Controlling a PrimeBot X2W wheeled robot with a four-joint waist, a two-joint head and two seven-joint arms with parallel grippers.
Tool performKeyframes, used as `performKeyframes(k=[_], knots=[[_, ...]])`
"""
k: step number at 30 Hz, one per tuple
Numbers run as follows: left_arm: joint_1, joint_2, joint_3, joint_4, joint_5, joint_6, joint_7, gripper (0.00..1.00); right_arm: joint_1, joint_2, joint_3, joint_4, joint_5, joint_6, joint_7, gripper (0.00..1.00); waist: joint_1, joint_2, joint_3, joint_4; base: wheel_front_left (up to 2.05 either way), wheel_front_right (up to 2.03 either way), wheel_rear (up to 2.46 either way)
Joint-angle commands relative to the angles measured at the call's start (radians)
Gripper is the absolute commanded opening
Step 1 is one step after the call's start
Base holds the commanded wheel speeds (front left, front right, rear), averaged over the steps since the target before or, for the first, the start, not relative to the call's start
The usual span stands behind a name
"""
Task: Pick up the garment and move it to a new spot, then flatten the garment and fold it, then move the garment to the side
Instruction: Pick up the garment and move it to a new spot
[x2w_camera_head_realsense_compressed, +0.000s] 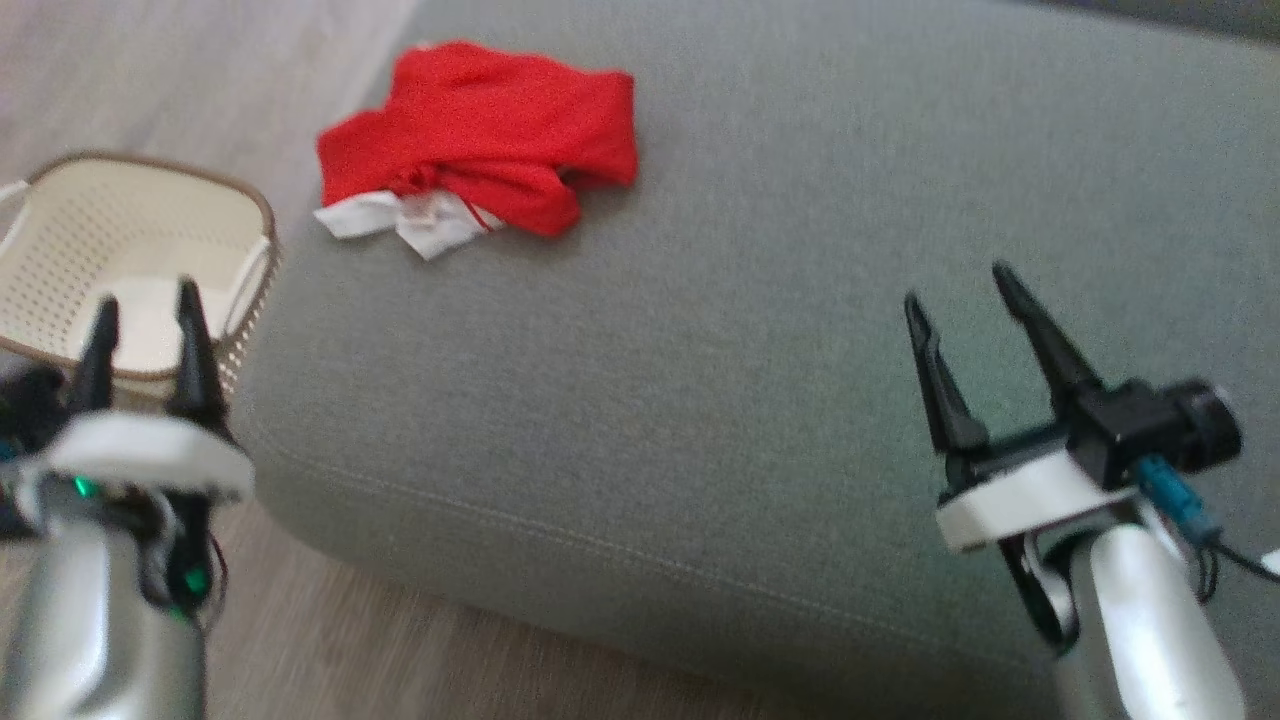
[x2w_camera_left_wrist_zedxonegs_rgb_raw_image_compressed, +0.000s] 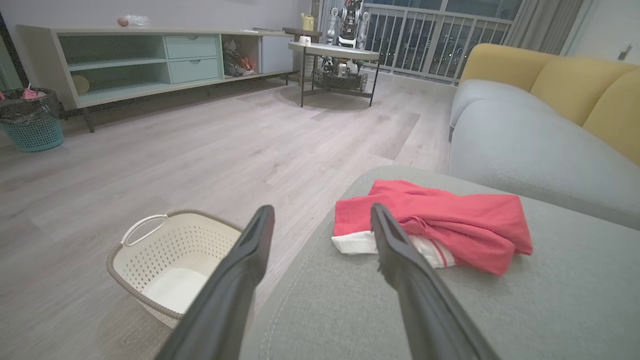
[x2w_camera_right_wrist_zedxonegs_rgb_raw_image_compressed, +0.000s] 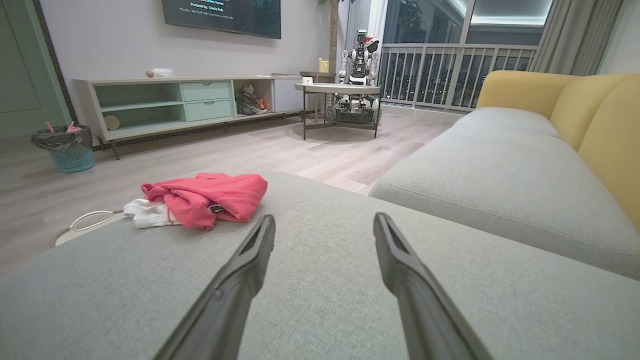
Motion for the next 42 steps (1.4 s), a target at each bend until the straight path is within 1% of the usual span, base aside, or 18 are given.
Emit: performKeyframes(k=[1, 5, 7, 11, 12, 19, 20, 21, 26, 30, 31, 32, 33, 35, 37, 42], knots=[[-0.101, 0.052, 0.042, 0.016, -0.024, -0.008, 0.028, 1.00, -0.055, -0.002, 0.028, -0.062, -0.017, 0.000, 0.016, 1.00, 0.0000, 0.0000, 0.107, -0.037, 0.00, 0.00, 0.00], [-0.262, 0.106, 0.028, 0.136, -0.081, -0.023, 0.131, 1.00, -0.099, -0.002, 0.043, -0.137, -0.044, 0.000, 0.056, 1.00, 0.0000, 0.0000, 0.187, -0.054, 0.00, 0.00, 0.00], [-0.337, 0.134, 0.000, 0.190, -0.103, -0.028, 0.178, 1.00, -0.115, -0.002, 0.052, -0.170, -0.056, 0.000, 0.074, 1.00, 0.0000, 0.0000, 0.222, -0.063, 0.00, 0.00, 0.00], [-0.461, 0.165, -0.081, 0.282, -0.159, -0.032, 0.236, 1.00, -0.138, -0.002, 0.072, -0.216, -0.071, 0.000, 0.097, 1.00, 0.0000, 0.0000, 0.270, -0.084, 0.00, 0.00, 0.00], [-0.461, 0.165, -0.081, 0.282, -0.159, -0.032, 0.236, 1.00, -0.138, -0.002, 0.072, -0.216, -0.071, 0.000, 0.097, 1.00, 0.0000, 0.0000, 0.270, -0.084, 0.00, 0.00, 0.00], [-0.617, 0.214, -0.224, 0.398, -0.276, -0.032, 0.270, 1.00, -0.159, -0.002, 0.090, -0.239, -0.080, 0.000, 0.118, 1.00, 0.0000, 0.0000, 0.330, -0.133, 0.00, 0.00, 0.00], [-0.647, 0.236, -0.269, 0.430, -0.292, -0.032, 0.282, 1.00, -0.165, -0.002, 0.099, -0.241, -0.080, 0.000, 0.116, 1.00, 0.0000, 0.0000, 0.342, -0.149, 0.00, 0.00, 0.00], [-0.661, 0.244, -0.288, 0.445, -0.305, -0.032, 0.292, 1.00, -0.167, -0.002, 0.101, -0.243, -0.080, 0.000, 0.116, 1.00, 0.0000, 0.0000, 0.348, -0.156, 0.00, 0.00, 0.00], [-0.724, 0.276, -0.365, 0.519, -0.363, -0.032, 0.355, 1.00, -0.175, -0.002, 0.100, -0.253, -0.082, 0.000, 0.113, 1.00, 0.0000, 0.0000, 0.374, -0.187, 0.00, 0.00, 0.00], [-0.755, 0.288, -0.425, 0.570, -0.397, -0.032, 0.413, 1.00, -0.178, -0.002, 0.103, -0.256, -0.080, 0.000, 0.107, 1.00, 0.0000, 0.0000, 0.386, -0.202, 0.00, 0.00, 0.00], [-0.760, 0.291, -0.436, 0.582, -0.405, -0.032, 0.423, 0.83, -0.179, -0.002, 0.104, -0.255, -0.080, 0.000, 0.106, 1.00, 0.0000, 0.0000, 0.389, -0.204, 0.00, 0.00, 0.00], [-0.765, 0.293, -0.448, 0.592, -0.414, -0.032, 0.433, 0.26, -0.181, -0.002, 0.104, -0.254, -0.082, 0.000, 0.105, 1.00, 0.0000, 0.0000, 0.391, -0.207, 0.00, 0.00, 0.00], [-0.769, 0.295, -0.460, 0.599, -0.424, -0.032, 0.440, 0.00, -0.183, -0.002, 0.105, -0.253, -0.083, 0.000, 0.103, 1.00, 0.0000, 0.0000, 0.393, -0.209, 0.00, 0.00, 0.00], [-0.775, 0.300, -0.480, 0.603, -0.444, -0.033, 0.432, 0.00, -0.185, -0.002, 0.106, -0.250, -0.083, 0.000, 0.100, 1.00, 0.0000, 0.0000, 0.392, -0.212, 0.00, 0.00, 0.00], [-0.788, 0.306, -0.479, 0.608, -0.459, -0.033, 0.380, 0.00, -0.186, -0.002, 0.102, -0.245, -0.082, 0.000, 0.094, 1.00, 0.0000, 0.0000, 0.384, -0.213, 0.00, 0.00, 0.00], [-0.806, 0.298, -0.494, 0.590, -0.470, -0.033, 0.231, 0.00, -0.178, -0.002, 0.075, -0.215, -0.064, 0.000, 0.076, 1.00, 0.0000, 0.0000, 0.332, -0.204, 0.00, 0.00, 0.00]])
